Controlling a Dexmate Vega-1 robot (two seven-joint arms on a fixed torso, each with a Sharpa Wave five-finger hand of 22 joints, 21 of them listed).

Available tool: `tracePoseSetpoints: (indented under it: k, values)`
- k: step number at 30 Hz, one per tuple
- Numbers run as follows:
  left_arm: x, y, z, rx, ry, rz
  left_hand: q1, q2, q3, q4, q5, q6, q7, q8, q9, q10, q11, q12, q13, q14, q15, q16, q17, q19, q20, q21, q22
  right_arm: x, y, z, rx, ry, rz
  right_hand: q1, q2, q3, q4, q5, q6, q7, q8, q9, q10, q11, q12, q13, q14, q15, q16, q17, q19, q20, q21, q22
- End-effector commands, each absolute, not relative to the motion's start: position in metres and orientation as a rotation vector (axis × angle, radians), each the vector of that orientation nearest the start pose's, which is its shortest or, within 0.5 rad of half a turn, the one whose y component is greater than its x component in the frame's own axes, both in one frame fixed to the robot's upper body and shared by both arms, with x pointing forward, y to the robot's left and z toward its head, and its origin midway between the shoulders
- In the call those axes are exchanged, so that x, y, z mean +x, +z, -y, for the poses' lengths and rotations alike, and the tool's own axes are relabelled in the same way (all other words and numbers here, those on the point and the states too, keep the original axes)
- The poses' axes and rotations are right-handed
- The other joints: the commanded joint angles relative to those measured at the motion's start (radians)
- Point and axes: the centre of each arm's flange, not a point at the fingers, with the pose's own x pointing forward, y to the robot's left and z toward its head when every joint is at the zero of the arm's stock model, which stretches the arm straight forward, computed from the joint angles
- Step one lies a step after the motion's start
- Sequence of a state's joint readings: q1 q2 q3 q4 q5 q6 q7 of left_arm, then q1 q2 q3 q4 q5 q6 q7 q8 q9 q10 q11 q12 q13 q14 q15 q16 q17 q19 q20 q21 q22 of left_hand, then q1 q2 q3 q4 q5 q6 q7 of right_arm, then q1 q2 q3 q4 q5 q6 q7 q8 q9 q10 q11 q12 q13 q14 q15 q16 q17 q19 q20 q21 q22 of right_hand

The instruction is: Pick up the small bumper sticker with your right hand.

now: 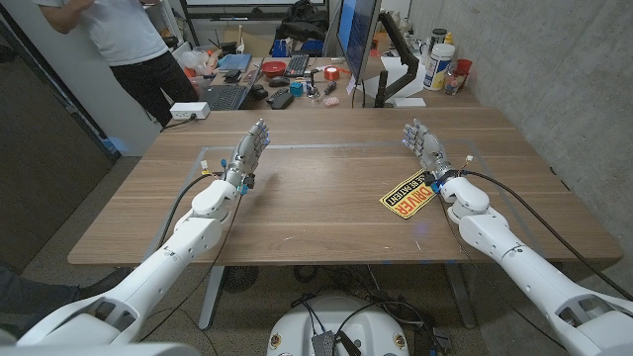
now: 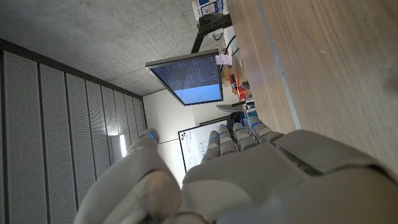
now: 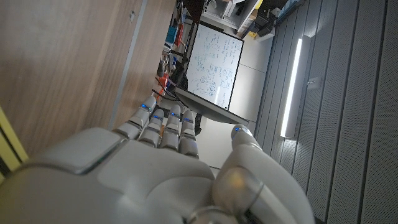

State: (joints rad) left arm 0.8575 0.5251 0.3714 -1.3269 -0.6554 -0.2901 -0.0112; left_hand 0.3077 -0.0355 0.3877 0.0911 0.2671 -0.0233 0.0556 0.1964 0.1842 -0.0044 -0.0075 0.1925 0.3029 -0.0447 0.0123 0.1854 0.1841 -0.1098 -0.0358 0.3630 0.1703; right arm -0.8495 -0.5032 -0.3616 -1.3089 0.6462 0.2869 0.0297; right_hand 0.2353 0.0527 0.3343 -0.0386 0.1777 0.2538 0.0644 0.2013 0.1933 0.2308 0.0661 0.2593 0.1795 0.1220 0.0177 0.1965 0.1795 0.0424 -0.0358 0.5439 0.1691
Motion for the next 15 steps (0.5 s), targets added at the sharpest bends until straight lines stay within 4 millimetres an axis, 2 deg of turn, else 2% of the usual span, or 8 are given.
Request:
tracePoseSetpoints:
  k: [1,15]
  values:
    - [0.6398,-0.0342,-0.2915,-0.043,-0.193,0.593,0.013,0.002,0.006,-0.002,0.003,0.002,0.005,0.005,0.003,-0.006,0.002,0.004,0.000,-0.007,0.000,0.007,0.002,-0.005,-0.017,0.005,0.004,0.6488,-0.0332,0.2857,0.050,0.212,0.589,0.008,0.003,0.006,-0.001,0.004,0.003,-0.005,0.003,0.004,0.009,-0.005,0.003,0.002,0.006,0.000,0.007,0.004,0.009,-0.027,0.002,0.002]
    - [0.6364,-0.0327,-0.2921,-0.035,-0.199,0.602,0.016,0.004,0.005,-0.004,0.000,0.005,0.004,0.005,0.003,-0.004,0.002,0.005,-0.010,-0.006,-0.001,0.007,0.002,-0.004,-0.013,-0.001,0.004,0.6404,-0.0278,0.2881,-0.001,0.190,0.601,0.013,0.010,0.006,-0.004,0.004,0.002,-0.008,0.002,0.003,0.011,-0.005,-0.001,0.002,0.005,-0.003,0.005,0.004,0.008,-0.026,-0.007,0.003]
